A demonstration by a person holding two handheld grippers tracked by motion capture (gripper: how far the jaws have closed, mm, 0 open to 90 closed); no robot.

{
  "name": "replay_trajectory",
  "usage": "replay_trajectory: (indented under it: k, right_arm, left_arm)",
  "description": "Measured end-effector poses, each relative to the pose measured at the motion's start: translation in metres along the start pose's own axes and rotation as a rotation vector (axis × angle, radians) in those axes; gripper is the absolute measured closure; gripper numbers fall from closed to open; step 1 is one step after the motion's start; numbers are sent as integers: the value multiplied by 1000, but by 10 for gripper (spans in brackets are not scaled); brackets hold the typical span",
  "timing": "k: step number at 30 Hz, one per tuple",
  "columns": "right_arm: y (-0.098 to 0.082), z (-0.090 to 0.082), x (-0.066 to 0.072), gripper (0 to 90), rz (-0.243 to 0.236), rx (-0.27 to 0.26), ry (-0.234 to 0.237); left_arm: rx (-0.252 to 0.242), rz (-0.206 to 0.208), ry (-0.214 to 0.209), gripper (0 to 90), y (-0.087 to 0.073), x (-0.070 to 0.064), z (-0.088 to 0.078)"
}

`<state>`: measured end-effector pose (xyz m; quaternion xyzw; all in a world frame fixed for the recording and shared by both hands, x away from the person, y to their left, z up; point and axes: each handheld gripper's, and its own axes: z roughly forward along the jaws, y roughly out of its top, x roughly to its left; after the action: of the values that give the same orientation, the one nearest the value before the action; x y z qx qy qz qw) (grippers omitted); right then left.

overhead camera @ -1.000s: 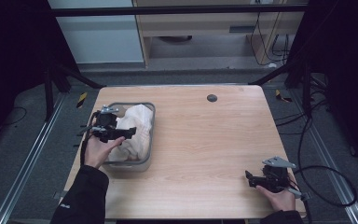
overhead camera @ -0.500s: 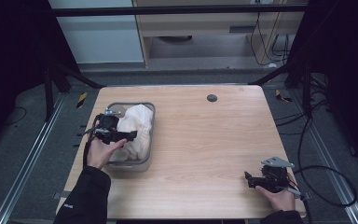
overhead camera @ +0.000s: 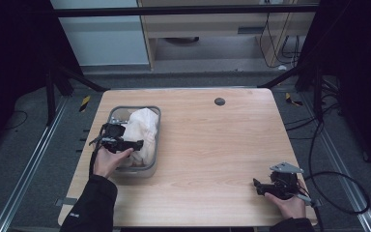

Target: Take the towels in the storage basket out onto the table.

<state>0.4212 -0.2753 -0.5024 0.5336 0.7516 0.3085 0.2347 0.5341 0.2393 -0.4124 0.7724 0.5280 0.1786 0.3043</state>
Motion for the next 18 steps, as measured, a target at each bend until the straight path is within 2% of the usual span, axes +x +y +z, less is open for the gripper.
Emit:
replay_trajectory:
  k: [8, 13, 18]
  right_arm:
    - [0, 1, 1, 56, 1, 10, 2]
    - [0, 1, 1, 55, -1, 13, 3]
    - [0, 1, 1, 55, -3, 18, 6]
  left_arm:
    - [19, -17, 9, 69, -6, 0, 9]
    - [16, -28, 13, 106, -9, 0, 12]
    - [26, -43, 21, 253, -11, -1, 14]
